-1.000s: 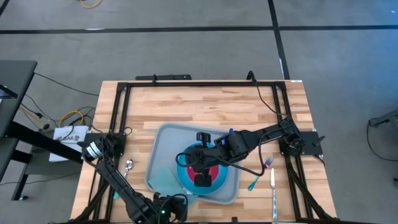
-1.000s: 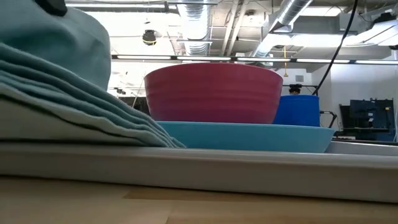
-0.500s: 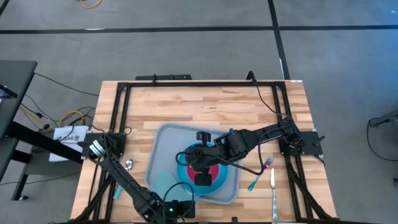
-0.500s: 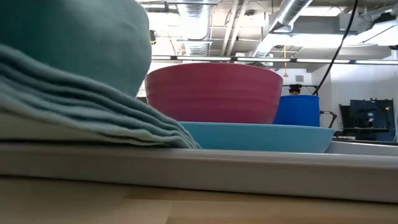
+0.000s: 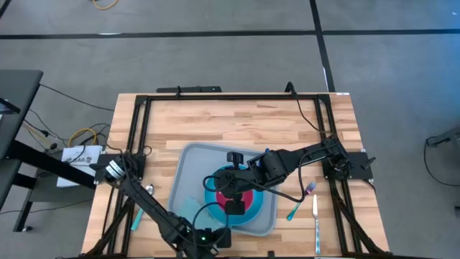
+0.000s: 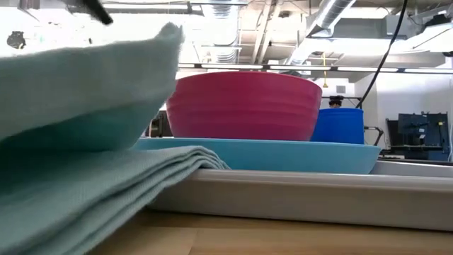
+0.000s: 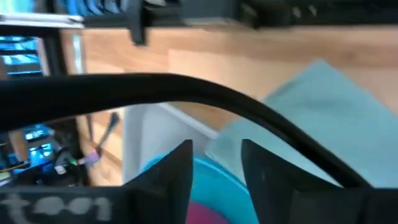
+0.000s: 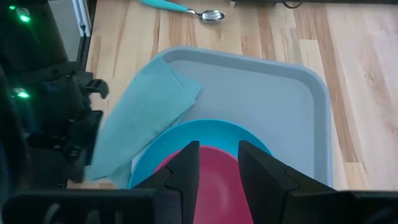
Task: Set up tray
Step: Adjust the green napkin on the gray tray
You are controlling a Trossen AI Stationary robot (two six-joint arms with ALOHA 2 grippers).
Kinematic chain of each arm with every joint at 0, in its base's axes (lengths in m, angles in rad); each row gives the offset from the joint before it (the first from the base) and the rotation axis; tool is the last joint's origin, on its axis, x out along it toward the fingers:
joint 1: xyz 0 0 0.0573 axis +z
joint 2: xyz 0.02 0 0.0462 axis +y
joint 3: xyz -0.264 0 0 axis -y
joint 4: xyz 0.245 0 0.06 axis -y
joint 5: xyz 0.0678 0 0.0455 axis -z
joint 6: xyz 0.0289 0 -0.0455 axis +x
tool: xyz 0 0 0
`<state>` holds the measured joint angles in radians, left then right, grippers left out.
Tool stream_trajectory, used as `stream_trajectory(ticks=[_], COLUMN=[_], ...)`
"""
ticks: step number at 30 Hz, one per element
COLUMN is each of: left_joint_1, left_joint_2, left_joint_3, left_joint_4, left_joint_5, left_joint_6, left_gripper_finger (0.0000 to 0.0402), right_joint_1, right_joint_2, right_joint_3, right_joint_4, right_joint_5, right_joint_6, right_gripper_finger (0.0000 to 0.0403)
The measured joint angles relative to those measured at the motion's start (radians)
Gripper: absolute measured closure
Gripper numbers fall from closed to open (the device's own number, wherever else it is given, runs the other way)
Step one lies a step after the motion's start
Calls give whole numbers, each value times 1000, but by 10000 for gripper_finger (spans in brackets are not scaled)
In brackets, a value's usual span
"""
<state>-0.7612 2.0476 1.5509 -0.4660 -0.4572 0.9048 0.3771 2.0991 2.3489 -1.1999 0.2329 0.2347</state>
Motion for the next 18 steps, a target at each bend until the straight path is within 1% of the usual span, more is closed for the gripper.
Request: stream_trajectory(ticks=[2, 5, 7, 8, 10, 12, 16, 18], left_joint_1=[-12, -35, -50, -58, -73, -90, -133, -159], left_joint_2=[0, 0, 0, 0, 0, 0, 0, 0], left_joint_3=[0, 0, 0, 0, 4, 27, 80, 105], left_joint_4=[34, 50, 47, 40, 5, -92, -274, -359], left_joint_5=[-39, -148, -219, -256, -312, -340, -326, -325], left_joint_6=[-20, -55, -124, -188, -378, -614, -1158, -1402], left_gripper_finger=[255, 242, 240, 240, 242, 246, 254, 258], right_joint_1=[0, 0, 0, 0, 0, 0, 0, 0], right_joint_2=[0, 0, 0, 0, 0, 0, 0, 0], right_joint_3=[0, 0, 0, 0, 0, 0, 0, 0], right_joint_4=[0, 0, -1, -1, -2, -6, -25, -30], right_joint_5=[0, 0, 0, 0, 0, 0, 0, 0], right_joint_6=[-7, -7, -7, -7, -5, 2, 8, 8], right_gripper_finger=[301, 301, 301, 301, 301, 301, 301, 301])
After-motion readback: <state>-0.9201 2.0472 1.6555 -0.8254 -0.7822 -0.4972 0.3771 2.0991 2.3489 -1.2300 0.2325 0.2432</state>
